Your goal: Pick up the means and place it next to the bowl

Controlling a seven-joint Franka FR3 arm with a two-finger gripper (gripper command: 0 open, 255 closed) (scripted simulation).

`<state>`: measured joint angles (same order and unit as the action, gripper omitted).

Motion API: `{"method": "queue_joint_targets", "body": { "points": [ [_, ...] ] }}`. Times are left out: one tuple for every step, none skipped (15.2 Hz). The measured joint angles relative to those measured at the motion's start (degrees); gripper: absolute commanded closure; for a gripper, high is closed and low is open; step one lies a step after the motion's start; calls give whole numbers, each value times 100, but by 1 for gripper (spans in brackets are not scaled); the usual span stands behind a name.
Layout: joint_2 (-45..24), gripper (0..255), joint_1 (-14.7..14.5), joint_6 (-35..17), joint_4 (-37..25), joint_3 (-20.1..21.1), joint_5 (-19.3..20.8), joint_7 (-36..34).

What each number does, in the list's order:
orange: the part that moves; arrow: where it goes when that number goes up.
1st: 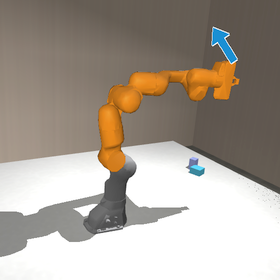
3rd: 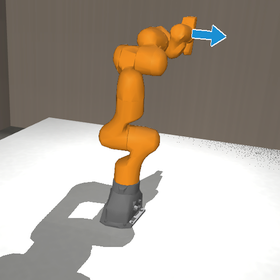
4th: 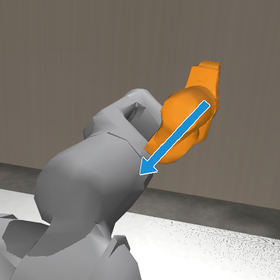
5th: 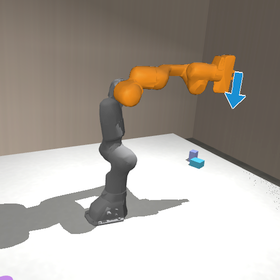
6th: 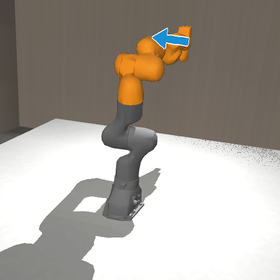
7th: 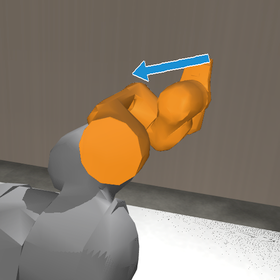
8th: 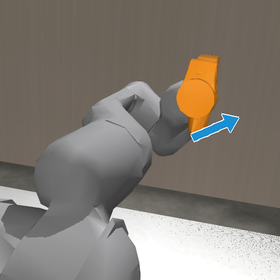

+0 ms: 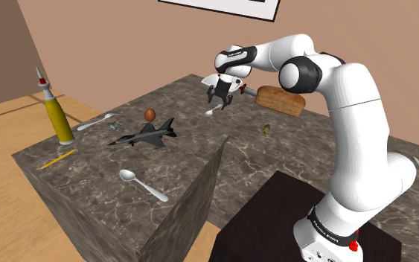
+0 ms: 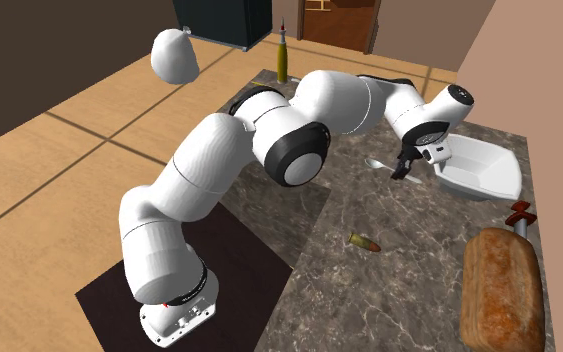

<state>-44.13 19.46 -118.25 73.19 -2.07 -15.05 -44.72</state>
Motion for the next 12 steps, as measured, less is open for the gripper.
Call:
{"method": "queue_joint_targets", "body": {
  "points": [
    [-2, 0, -1, 1, -3, 0, 0, -2],
    [34, 0, 12, 72, -35, -5, 6, -3],
    [97, 0, 18, 176, -80, -12, 16, -21],
    [156, 0, 33, 287, -132, -20, 26, -28],
    [248, 0, 59, 396, -145, -30, 33, -19],
    [281, 0, 64, 461, -180, -35, 39, -30],
    [290, 0, 64, 489, -199, -36, 42, -36],
    [294, 0, 66, 508, -211, -36, 43, -37],
    [294, 0, 68, 516, -218, -37, 44, -37],
    [295, 0, 68, 520, -219, -37, 44, -37],
    [295, 0, 69, 522, -221, -37, 44, -37],
    [296, 0, 69, 523, -221, -37, 44, -37]
  ]
}}
